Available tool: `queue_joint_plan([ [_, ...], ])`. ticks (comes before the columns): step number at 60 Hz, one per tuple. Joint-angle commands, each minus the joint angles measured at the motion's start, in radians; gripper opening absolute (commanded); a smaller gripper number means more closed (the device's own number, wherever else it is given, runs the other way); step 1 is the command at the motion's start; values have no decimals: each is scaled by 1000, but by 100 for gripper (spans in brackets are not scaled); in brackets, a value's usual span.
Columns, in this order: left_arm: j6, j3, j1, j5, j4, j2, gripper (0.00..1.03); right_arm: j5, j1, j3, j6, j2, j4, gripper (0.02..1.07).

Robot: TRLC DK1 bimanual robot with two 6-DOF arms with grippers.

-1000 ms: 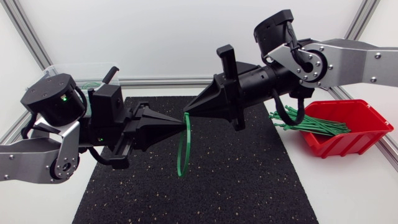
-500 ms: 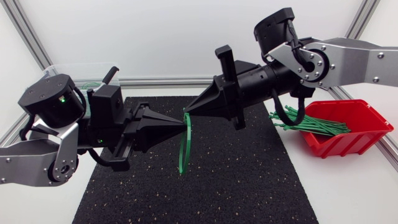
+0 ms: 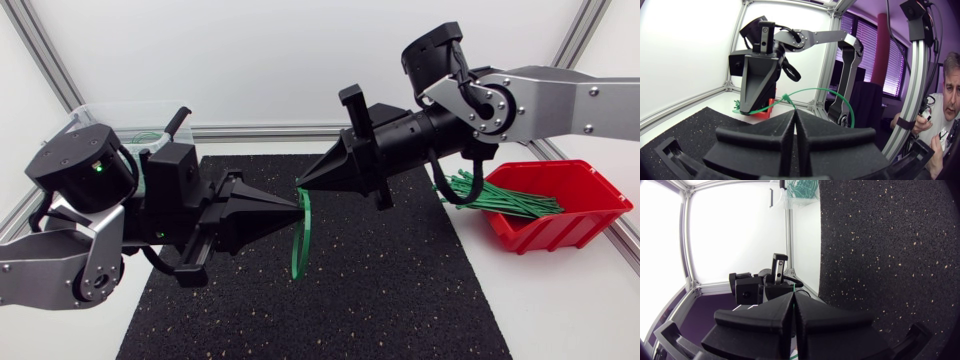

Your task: Take a green cable tie from the red box, thread the tail through the head to close it, then place it in the transparent bin on the left.

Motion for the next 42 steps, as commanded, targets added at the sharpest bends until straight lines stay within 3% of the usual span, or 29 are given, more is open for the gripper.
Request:
queue_joint_plan([
  [1,-1,36,13,7,26,33,3,29,18,0,-51,-30,-26,8],
  [8,-7,82,48,-15,-30,61,3,100,32,8,-127,-51,-81,8],
  [13,37,127,67,-44,-135,78,3,152,32,17,-170,-56,-123,9],
  [20,226,180,68,-107,-397,78,3,310,80,20,-319,-56,-221,45],
  [29,341,215,74,-191,-563,75,3,453,83,8,-397,-73,-247,50],
  [31,389,232,80,-223,-630,64,3,531,84,6,-422,-78,-250,50],
  [42,491,278,87,-369,-814,13,3,632,70,11,-494,-85,-296,61],
])
